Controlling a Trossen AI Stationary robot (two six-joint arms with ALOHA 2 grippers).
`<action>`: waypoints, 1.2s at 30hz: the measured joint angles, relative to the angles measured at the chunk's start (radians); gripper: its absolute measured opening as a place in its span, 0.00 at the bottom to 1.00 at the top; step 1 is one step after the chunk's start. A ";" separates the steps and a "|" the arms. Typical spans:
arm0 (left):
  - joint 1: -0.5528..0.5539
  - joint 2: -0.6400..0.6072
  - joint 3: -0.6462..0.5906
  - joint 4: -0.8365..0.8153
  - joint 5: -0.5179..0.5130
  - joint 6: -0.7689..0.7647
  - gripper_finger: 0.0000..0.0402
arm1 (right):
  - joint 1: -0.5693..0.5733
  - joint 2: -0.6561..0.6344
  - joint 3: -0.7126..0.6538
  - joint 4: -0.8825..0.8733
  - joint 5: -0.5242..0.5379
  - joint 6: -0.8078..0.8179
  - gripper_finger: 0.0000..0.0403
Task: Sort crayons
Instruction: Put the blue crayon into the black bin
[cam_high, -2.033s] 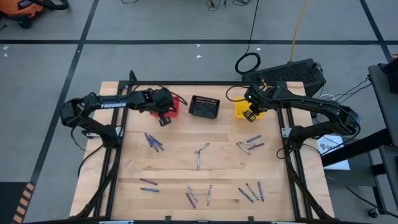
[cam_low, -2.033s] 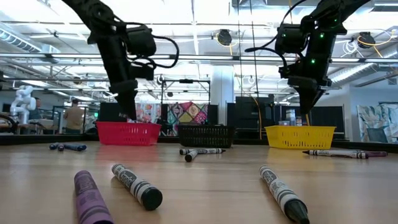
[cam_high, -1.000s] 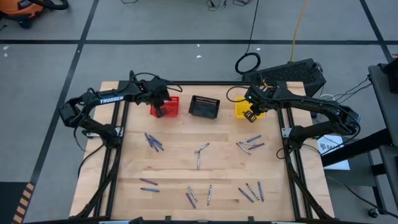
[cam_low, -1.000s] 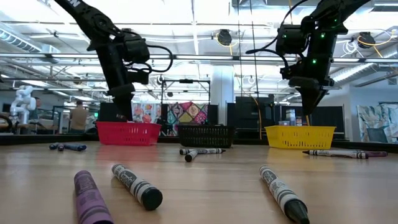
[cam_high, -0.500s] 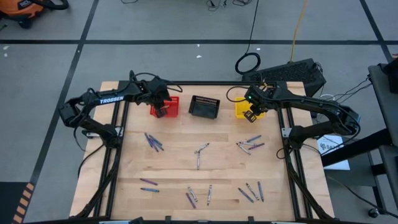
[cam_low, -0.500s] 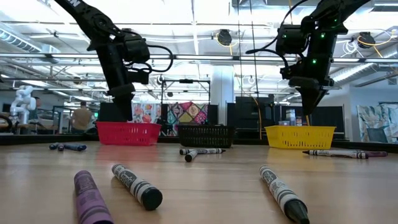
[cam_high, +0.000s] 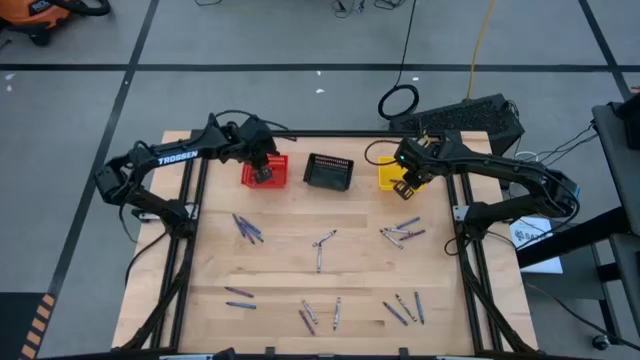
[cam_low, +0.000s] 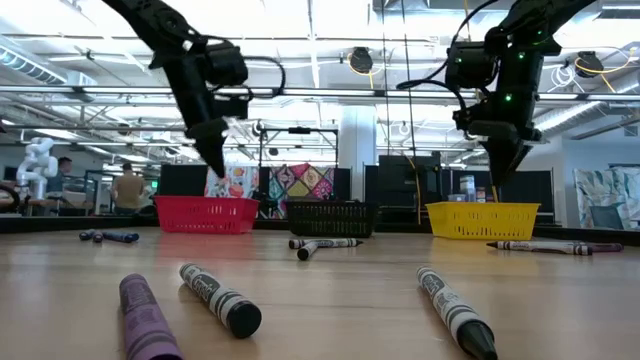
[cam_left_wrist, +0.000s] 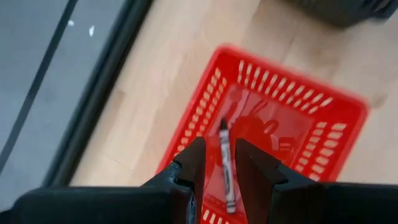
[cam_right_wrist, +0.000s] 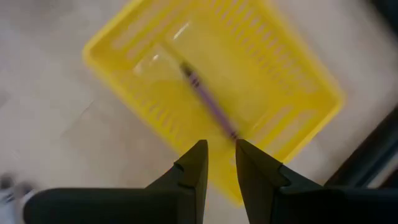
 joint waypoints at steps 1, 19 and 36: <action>-0.007 0.000 0.009 -0.002 0.000 0.000 0.20 | 0.006 0.000 0.000 -0.018 -0.019 0.016 0.18; -0.229 0.000 0.075 -0.091 0.024 -0.033 0.20 | 0.239 0.000 0.000 -0.180 -0.251 0.165 0.18; -0.373 0.000 0.075 -0.084 0.027 -0.053 0.20 | 0.736 0.000 0.000 -0.210 -0.302 0.975 0.18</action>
